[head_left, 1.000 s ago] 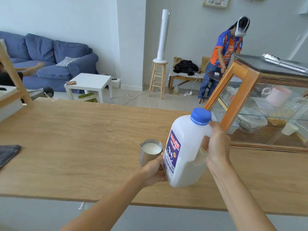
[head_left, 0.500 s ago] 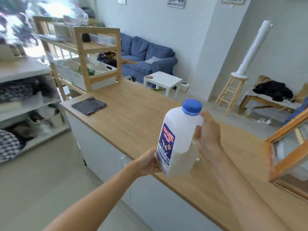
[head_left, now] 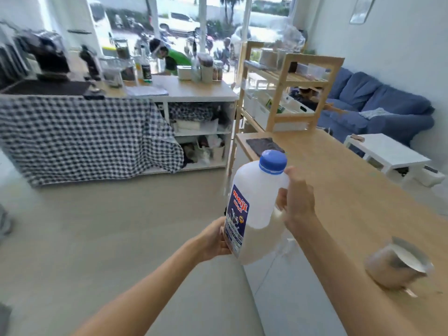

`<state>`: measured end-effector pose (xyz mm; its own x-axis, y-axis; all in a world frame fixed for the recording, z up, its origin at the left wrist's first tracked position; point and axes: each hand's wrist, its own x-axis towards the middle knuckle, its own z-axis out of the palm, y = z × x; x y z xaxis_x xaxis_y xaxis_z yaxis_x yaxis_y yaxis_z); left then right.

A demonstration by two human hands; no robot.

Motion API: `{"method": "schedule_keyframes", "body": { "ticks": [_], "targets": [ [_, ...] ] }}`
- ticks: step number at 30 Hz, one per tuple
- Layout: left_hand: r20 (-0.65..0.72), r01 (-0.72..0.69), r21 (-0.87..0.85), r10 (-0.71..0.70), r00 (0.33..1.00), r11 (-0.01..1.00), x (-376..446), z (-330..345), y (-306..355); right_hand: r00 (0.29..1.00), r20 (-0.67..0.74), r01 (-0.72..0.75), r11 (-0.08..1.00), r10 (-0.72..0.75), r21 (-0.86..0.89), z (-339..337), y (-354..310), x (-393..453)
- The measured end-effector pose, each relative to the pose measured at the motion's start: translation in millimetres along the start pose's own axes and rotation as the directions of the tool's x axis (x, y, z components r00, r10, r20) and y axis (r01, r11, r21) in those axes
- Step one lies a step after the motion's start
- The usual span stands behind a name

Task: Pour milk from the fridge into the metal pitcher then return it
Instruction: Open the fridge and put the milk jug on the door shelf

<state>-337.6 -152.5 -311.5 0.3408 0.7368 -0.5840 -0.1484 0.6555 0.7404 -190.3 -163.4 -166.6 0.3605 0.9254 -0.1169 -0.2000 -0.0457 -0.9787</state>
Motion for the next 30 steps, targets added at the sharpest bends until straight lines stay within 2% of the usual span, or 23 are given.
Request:
{"method": "schedule_keyframes", "body": {
  "ticks": [6,13,23,30],
  "targets": [
    [-0.184,-0.108,-0.127,0.084,0.979,0.986,-69.7,-88.7,-9.0,0.965,0.26,-0.019,0.998,0.035,-0.063,96.2,15.9,-45.4],
    [-0.364,-0.2,-0.192,0.119,0.924,0.961,-165.8,-198.4,-37.2,0.879,0.47,-0.066,0.997,0.081,-0.049,201.9,47.7,-131.7],
    [-0.576,-0.334,-0.331,0.091,0.812,0.883,-302.5,-330.3,-92.1,0.65,0.742,-0.091,0.986,0.164,-0.138,343.0,98.3,-259.4],
    [-0.736,-0.468,-0.373,0.052,0.675,0.801,-380.2,-390.3,-128.6,0.463,0.852,-0.107,0.97,0.244,-0.219,420.4,120.5,-339.0]
  ]
}}
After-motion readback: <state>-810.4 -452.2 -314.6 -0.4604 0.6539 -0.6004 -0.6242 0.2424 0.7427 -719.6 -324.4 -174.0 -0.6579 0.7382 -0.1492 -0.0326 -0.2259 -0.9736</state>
